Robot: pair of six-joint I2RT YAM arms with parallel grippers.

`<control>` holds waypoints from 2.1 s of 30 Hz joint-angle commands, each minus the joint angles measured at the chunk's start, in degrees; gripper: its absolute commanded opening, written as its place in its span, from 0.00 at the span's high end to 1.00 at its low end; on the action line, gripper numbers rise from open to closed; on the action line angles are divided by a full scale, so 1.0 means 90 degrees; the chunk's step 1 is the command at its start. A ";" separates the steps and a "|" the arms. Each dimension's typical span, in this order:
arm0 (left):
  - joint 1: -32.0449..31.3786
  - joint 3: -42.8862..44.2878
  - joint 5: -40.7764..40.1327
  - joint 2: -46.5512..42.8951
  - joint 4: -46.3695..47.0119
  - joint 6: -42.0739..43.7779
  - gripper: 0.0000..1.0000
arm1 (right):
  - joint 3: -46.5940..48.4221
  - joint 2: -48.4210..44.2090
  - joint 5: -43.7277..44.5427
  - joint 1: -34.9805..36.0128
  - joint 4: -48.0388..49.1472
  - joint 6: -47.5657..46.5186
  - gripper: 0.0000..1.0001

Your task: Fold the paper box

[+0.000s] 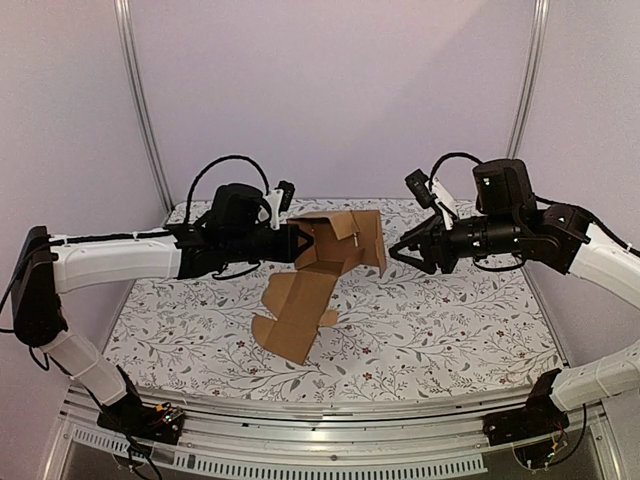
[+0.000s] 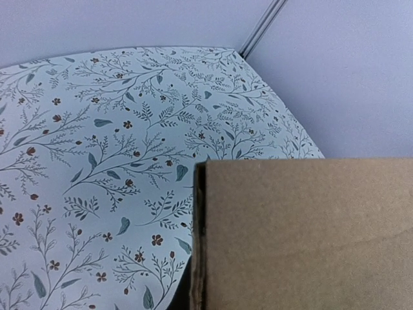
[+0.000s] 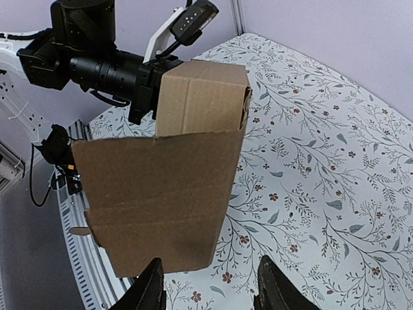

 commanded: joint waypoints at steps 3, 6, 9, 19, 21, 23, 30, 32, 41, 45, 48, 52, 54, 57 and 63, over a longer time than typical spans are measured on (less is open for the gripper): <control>0.0097 -0.0186 0.0456 -0.0247 0.0291 0.0284 1.00 | 0.0040 0.0337 -0.0910 -0.0058 0.0641 0.0309 0.54; 0.0087 -0.0237 0.0582 -0.0252 0.0402 0.0322 1.00 | -0.0010 0.0488 -0.1208 -0.0056 0.0899 0.0515 0.57; 0.0077 -0.0238 0.0560 -0.0232 0.0401 0.0362 1.00 | 0.0002 0.0658 -0.1582 -0.0048 0.1089 0.0651 0.58; -0.0012 -0.0070 0.0142 -0.0181 0.0139 0.0393 1.00 | 0.0339 0.1277 -0.1317 0.0349 0.1181 0.0801 0.61; -0.0078 -0.0018 -0.0079 -0.0182 0.0015 0.0482 1.00 | 0.0387 0.1363 -0.1217 0.0423 0.1261 0.0849 0.61; -0.0138 0.0031 -0.0227 -0.0190 -0.0125 0.0569 1.00 | 0.0408 0.1433 -0.1120 0.0482 0.1377 0.0904 0.60; -0.0301 0.0116 -0.0994 -0.0238 -0.0536 0.0576 1.00 | 0.0575 0.1718 -0.0364 0.0693 0.1438 0.1092 0.59; -0.0313 0.0118 -0.1089 -0.0241 -0.0574 0.0535 1.00 | 0.0608 0.1793 -0.0122 0.0733 0.1437 0.1133 0.58; -0.0379 0.0193 -0.1438 -0.0192 -0.0757 0.0342 1.00 | 0.1008 0.2303 0.0783 0.0952 0.1389 0.1419 0.53; -0.0421 0.0244 -0.1577 -0.0183 -0.0869 0.0291 1.00 | 0.1213 0.2561 0.1140 0.1023 0.1364 0.1611 0.53; -0.0431 0.0314 -0.1730 -0.0183 -0.1053 0.0196 1.00 | 0.1384 0.2715 0.1465 0.1099 0.1245 0.1681 0.53; -0.0455 0.0439 -0.1942 -0.0200 -0.1301 0.0038 1.00 | 0.1657 0.2981 0.2056 0.1236 0.0918 0.1668 0.52; -0.0477 0.0486 -0.2014 -0.0200 -0.1396 -0.0020 1.00 | 0.1694 0.3064 0.2346 0.1271 0.0883 0.1724 0.52; -0.0515 0.0504 -0.2098 -0.0205 -0.1459 -0.0085 1.00 | 0.1758 0.3176 0.2446 0.1320 0.0871 0.1786 0.52; -0.0601 0.0557 -0.2146 -0.0173 -0.1556 -0.0177 1.00 | 0.1834 0.3329 0.2634 0.1466 0.0908 0.1832 0.49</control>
